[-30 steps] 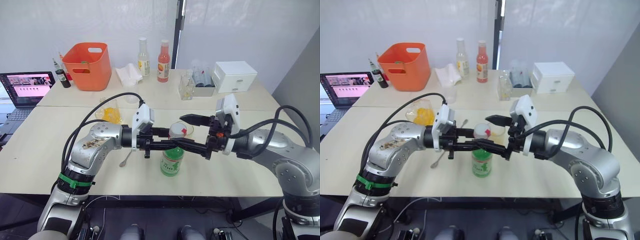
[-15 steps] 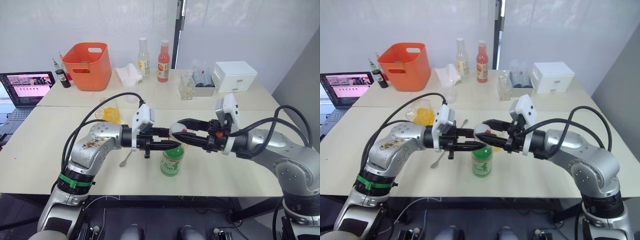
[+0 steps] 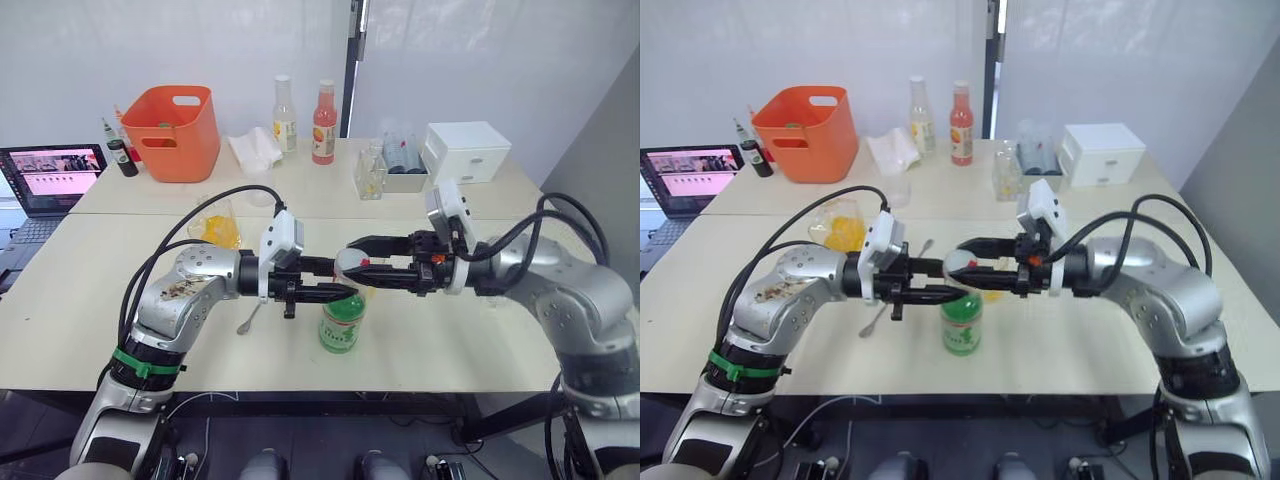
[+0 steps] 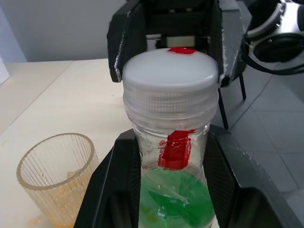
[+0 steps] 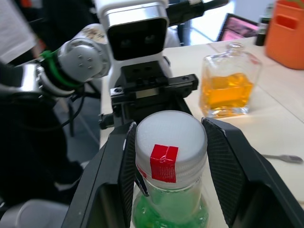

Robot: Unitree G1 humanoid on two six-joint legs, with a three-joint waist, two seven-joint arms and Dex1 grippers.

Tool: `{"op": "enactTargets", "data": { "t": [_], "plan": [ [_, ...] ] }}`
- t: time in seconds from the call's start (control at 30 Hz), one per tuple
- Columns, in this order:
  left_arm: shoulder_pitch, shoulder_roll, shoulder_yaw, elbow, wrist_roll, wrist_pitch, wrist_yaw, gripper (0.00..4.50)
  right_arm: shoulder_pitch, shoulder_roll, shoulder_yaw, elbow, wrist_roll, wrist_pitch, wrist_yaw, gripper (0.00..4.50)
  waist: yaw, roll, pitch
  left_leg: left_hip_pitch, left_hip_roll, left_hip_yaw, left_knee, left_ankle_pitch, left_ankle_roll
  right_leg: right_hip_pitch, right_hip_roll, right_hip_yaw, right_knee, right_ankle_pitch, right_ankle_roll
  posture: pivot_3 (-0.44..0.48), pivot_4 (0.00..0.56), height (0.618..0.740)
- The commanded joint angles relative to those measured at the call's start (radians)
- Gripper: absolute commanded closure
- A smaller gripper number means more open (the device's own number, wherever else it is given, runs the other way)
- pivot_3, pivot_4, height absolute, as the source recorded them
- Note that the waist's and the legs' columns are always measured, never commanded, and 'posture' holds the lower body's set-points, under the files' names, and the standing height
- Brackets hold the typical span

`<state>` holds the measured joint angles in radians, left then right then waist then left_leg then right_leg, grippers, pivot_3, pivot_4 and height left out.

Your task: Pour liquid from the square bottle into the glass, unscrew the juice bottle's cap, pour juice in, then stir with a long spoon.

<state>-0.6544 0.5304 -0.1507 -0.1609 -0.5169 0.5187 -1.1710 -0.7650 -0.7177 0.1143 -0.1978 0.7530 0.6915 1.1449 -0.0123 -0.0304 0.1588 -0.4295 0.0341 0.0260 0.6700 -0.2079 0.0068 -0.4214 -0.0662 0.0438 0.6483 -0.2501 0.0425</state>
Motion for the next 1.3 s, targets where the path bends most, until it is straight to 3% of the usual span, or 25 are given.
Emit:
{"op": "enactTargets", "data": {
  "t": [0.03,0.13,0.23,0.47,0.5,0.67,0.83,1.1,1.3],
  "plan": [
    [-0.001,0.001,-0.01,-0.012,-0.016,-0.015,-0.041,3.16,-0.122,0.034,0.089,0.185,-0.076,-0.116,0.262,2.84,0.0,0.0,0.0,0.0,0.0,0.0,0.0,0.0,0.0,0.0,0.0,0.0,0.0,0.0,0.0,0.0,0.15,0.715],
    [-0.002,0.001,-0.013,-0.007,-0.012,-0.026,-0.046,3.16,-0.235,0.089,0.114,0.386,-0.124,-0.176,0.409,2.84,-0.001,0.0,0.0,0.0,0.0,0.0,0.0,0.0,0.0,-0.001,0.0,0.0,0.0,0.0,0.0,0.0,0.15,0.715],
    [-0.008,0.0,-0.015,0.001,-0.005,-0.034,-0.05,3.16,-0.323,0.11,0.149,0.532,-0.104,-0.222,0.468,2.84,-0.002,0.0,0.0,0.0,0.0,0.0,0.0,0.0,0.0,-0.001,0.0,0.0,0.001,0.0,0.0,0.0,0.15,0.715],
    [-0.013,-0.001,-0.014,0.014,0.004,-0.043,-0.051,3.16,-0.368,0.09,0.189,0.582,-0.047,-0.24,0.47,2.84,0.0,0.0,0.0,0.0,0.0,0.0,0.0,0.0,0.0,-0.001,-0.001,0.0,0.001,0.0,0.0,0.0,0.15,0.715],
    [-0.013,-0.001,-0.014,0.017,0.005,-0.044,-0.051,3.16,-0.368,0.089,0.179,0.58,-0.043,-0.227,0.47,1.8,0.0,0.0,0.0,0.0,0.0,0.0,0.0,0.0,0.0,-0.001,-0.001,0.0,0.001,0.0,0.0,0.0,0.15,0.715],
    [-0.015,-0.004,-0.017,0.039,0.017,-0.057,-0.046,3.16,-0.322,0.068,0.084,0.476,-0.032,-0.166,0.451,0.15,0.005,0.0,0.0,-0.001,-0.001,0.0,0.0,0.0,0.0,-0.001,-0.001,0.0,0.002,0.0,0.0,0.0,0.15,0.715],
    [-0.017,-0.011,-0.02,0.058,0.026,-0.072,-0.039,3.16,-0.148,-0.006,-0.125,0.118,0.108,-0.005,0.229,0.04,0.019,0.0,0.0,-0.002,-0.001,-0.002,0.0,0.0,0.0,-0.001,-0.002,-0.001,0.001,0.0,0.0,0.0,0.15,0.715],
    [-0.014,-0.025,-0.017,0.068,0.036,-0.083,-0.025,3.16,0.083,0.016,-0.29,-0.422,0.162,0.32,-0.528,0.04,0.017,0.0,0.0,0.0,-0.001,-0.001,0.001,0.0,-0.001,-0.001,-0.002,0.0,0.004,0.0,0.0,0.0,0.15,0.715],
    [-0.021,-0.031,-0.02,0.082,0.035,-0.087,-0.035,3.16,0.179,0.093,-0.321,-0.629,0.33,0.513,-0.935,0.04,0.018,0.0,0.0,-0.001,-0.001,-0.001,0.002,0.0,-0.001,-0.001,-0.002,-0.001,0.003,0.0,0.0,0.0,0.15,0.715]
  ]
}}
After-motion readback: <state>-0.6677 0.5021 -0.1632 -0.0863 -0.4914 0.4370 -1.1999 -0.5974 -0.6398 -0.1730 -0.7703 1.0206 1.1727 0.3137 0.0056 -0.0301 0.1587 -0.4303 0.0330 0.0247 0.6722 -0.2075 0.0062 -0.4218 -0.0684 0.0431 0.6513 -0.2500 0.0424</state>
